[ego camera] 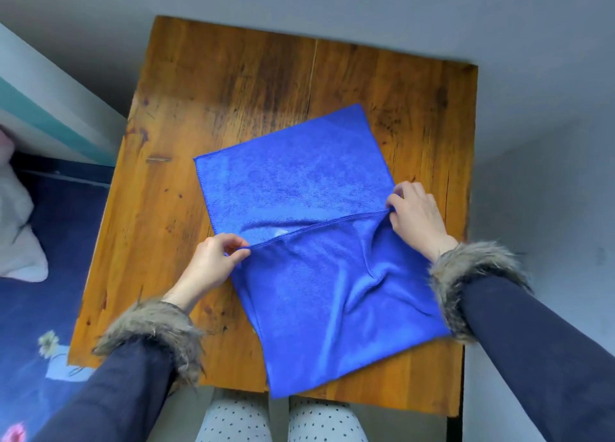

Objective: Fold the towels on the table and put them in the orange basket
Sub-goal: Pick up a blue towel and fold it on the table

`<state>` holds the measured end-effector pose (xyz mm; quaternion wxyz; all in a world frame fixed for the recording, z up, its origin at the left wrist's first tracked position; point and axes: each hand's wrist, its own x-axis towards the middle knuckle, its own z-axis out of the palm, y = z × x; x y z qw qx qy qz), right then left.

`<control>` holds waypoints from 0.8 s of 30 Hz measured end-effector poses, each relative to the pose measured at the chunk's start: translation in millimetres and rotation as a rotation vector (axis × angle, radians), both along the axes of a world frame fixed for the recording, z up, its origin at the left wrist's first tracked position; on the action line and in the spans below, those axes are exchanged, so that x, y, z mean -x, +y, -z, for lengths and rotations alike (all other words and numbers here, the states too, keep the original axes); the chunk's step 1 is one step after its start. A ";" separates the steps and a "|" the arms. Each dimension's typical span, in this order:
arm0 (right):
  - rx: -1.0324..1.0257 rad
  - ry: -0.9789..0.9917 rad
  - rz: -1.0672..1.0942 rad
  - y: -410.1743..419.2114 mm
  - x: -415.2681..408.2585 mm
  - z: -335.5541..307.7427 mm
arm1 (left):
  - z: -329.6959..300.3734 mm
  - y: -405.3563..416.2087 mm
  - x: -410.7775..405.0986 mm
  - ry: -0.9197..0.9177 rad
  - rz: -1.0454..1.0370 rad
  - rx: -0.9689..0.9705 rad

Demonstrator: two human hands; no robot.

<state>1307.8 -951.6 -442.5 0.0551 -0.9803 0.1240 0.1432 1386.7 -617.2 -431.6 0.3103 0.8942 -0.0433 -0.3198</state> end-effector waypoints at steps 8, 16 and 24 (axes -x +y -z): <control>-0.319 -0.035 0.476 -1.9 -4.7 -54.8 | -52.3 10.5 -7.6 0.400 -0.366 0.613; -0.451 -0.321 0.388 -7.4 -73.0 -105.4 | -78.6 18.5 -57.7 0.192 -0.612 0.761; -0.314 -0.248 0.303 -6.6 -157.9 -51.8 | -2.1 12.6 -115.6 -0.129 -0.602 0.319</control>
